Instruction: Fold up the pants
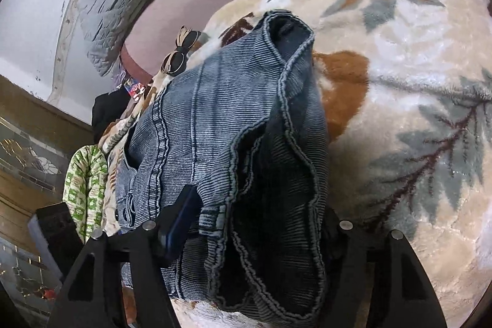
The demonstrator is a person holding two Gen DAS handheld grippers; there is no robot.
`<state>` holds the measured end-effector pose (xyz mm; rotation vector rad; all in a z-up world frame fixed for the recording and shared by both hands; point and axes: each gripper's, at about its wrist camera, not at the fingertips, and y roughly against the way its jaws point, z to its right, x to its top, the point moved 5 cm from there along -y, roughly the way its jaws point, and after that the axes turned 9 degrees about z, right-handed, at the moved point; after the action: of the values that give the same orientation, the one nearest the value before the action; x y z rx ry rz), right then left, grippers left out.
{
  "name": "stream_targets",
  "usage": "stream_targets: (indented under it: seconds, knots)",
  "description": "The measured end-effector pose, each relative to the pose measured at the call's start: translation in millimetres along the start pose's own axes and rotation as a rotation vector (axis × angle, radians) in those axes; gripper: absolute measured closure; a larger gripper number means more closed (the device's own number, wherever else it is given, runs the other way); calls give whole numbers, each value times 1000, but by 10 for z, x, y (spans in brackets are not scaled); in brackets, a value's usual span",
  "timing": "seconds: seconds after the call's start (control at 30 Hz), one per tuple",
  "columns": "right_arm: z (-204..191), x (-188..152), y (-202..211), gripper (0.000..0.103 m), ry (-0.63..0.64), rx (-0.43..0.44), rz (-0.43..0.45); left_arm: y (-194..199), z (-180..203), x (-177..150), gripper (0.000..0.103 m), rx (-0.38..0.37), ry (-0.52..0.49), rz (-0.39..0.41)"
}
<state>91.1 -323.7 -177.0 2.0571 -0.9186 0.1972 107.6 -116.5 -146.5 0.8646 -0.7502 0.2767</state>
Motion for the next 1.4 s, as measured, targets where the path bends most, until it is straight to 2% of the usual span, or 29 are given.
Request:
stream_targets:
  seconds: [0.1, 0.3, 0.37, 0.43, 0.53, 0.83, 1.1, 1.4]
  knots:
    - [6, 1, -22, 34, -7, 2, -2, 3, -32, 25, 45, 4, 7, 1]
    - [7, 0, -21, 34, 8, -1, 1, 45, 57, 39, 56, 50, -65, 27]
    - [-26, -6, -9, 39, 26, -5, 6, 65, 92, 54, 59, 60, -89, 39]
    - [-87, -1, 17, 51, 56, -7, 13, 94, 114, 75, 63, 73, -106, 54]
    - [-199, 4, 69, 59, 116, -30, 33, 130, 149, 98, 67, 91, -134, 70]
    - [-421, 8, 173, 67, 189, -38, 67, 288, 222, 183, 72, 133, -185, 120]
    - [-798, -35, 321, 68, 287, -21, 119, 586, 239, 340, 72, 167, -211, 209]
    - [-1221, -85, 419, 68, 322, 34, 184, 987, 154, 457, 72, 238, -229, 286]
